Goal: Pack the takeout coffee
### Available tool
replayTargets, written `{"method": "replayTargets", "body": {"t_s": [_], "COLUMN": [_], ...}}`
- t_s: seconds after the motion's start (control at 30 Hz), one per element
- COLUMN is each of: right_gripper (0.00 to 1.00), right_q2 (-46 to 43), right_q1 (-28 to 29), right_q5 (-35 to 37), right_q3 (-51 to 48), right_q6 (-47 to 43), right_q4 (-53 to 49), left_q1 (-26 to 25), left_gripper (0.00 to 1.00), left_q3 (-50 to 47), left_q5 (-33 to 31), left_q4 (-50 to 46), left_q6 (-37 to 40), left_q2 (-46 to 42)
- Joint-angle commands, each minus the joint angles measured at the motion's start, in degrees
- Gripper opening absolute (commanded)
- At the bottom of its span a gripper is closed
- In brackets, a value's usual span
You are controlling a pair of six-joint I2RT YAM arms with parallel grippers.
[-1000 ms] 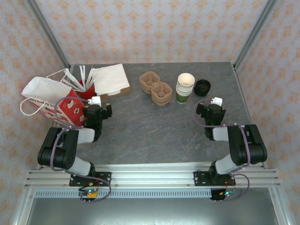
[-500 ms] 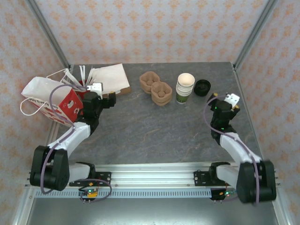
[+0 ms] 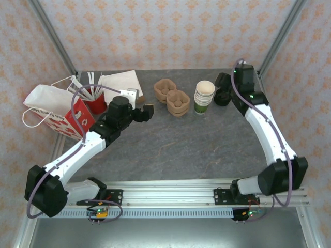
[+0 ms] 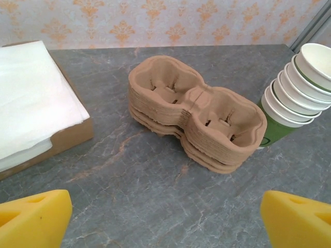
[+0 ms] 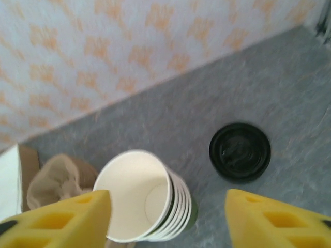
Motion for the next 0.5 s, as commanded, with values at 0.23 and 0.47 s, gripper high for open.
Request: {"method": "replayTargets", "body": {"t_s": [0.23, 0.47], "right_gripper": [0.44, 0.36], "right_q2": [11.3, 16.4], "right_q1": [1.9, 2.0], "right_q5": [0.8, -0.4], "right_q3": [9.6, 13.5], "right_q6": [-1.1, -2.5], "right_q4": [-13.7, -13.8], "left_q1": [-3.6, -3.8], "left_gripper": [0.94, 0.94], "left_q3": [4.5, 4.8], "left_q5": [-4.5, -5.8], "left_q4": [-9.2, -10.2], "left_q6": [-2.1, -2.2], "left_q2": [2.5, 2.6]}}
